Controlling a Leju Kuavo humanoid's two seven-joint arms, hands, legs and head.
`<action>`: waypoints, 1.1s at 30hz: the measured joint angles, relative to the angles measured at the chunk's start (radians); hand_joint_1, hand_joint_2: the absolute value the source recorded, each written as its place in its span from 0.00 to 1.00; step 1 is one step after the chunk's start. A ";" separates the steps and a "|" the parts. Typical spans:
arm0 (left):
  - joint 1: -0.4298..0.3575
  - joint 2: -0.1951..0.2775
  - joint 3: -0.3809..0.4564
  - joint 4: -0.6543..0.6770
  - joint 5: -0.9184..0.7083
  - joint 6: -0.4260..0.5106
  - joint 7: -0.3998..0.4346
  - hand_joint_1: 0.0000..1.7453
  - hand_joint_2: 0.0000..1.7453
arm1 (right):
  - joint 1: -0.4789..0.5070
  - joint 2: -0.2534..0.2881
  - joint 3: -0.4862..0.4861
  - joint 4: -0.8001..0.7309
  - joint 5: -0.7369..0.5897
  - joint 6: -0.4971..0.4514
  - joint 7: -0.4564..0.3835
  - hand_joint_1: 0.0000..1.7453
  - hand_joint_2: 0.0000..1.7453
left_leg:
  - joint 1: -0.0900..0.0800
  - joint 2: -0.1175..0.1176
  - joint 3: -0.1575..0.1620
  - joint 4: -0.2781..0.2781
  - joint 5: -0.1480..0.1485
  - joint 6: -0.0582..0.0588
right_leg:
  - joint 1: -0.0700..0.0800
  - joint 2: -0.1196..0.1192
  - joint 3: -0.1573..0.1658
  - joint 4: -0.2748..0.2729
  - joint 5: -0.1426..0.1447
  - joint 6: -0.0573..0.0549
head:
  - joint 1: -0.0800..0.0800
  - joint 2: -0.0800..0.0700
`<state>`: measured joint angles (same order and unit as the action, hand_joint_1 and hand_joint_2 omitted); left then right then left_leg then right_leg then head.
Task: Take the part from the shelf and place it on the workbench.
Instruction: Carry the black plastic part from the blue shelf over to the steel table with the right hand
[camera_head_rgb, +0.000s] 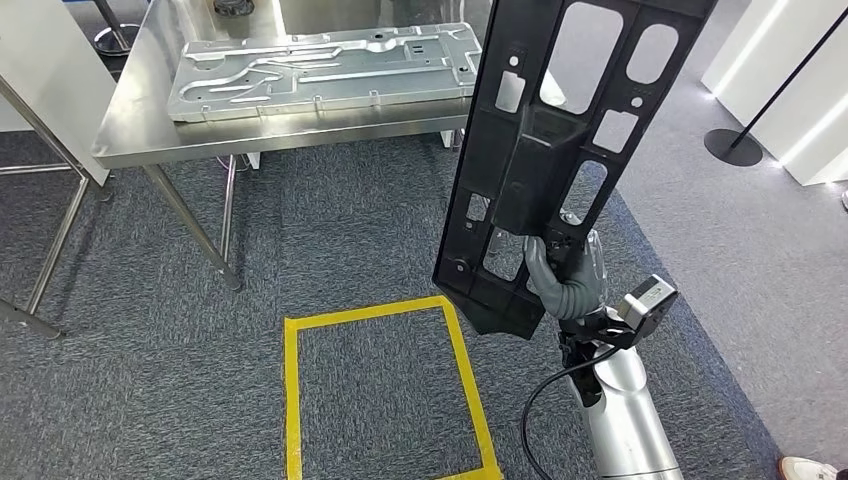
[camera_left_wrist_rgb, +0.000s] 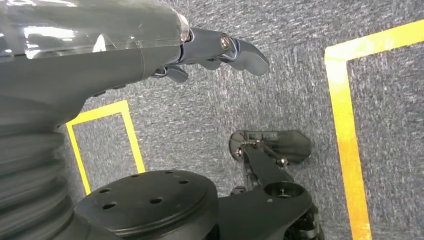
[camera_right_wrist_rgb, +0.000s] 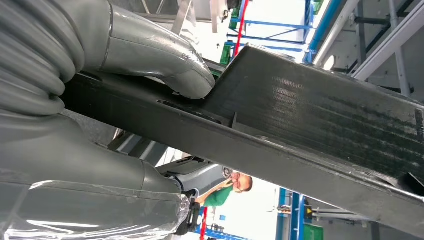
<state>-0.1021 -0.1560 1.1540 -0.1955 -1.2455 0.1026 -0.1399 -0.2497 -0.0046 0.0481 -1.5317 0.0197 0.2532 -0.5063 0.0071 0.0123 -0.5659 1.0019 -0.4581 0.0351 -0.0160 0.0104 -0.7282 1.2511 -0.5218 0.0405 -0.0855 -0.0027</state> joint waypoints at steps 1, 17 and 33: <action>0.000 0.000 0.000 0.000 0.000 -0.001 -0.002 0.00 1.00 | 0.001 0.000 0.000 0.000 -0.001 0.000 0.000 1.00 1.00 | 0.000 0.000 0.002 0.002 -0.003 -0.003 | -0.002 -0.002 0.033 -0.069 0.038 0.001 | 0.000 0.000; -0.001 0.000 -0.001 0.000 -0.005 -0.007 -0.004 0.00 1.00 | 0.004 -0.012 0.000 -0.005 -0.041 0.042 -0.013 1.00 1.00 | 0.001 0.010 -0.086 0.172 -0.052 -0.040 | 0.011 -0.033 0.127 -0.233 0.076 -0.055 | 0.000 0.000; -0.005 -0.003 -0.001 0.000 -0.006 -0.004 -0.004 0.00 1.00 | 0.000 -0.010 0.001 0.008 -0.014 -0.011 0.005 1.00 1.00 | -0.007 -0.037 -0.013 0.009 0.007 -0.003 | 0.003 -0.012 0.083 -0.127 0.041 -0.005 | 0.000 0.000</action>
<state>-0.1068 -0.1589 1.1532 -0.1956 -1.2514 0.0991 -0.1435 -0.2498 -0.0141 0.0492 -1.5239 0.0052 0.2422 -0.5017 0.0002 -0.0249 -0.5793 1.0113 -0.4508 0.0323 -0.0131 -0.0016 -0.6454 1.1244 -0.4804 0.0353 -0.0855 -0.0029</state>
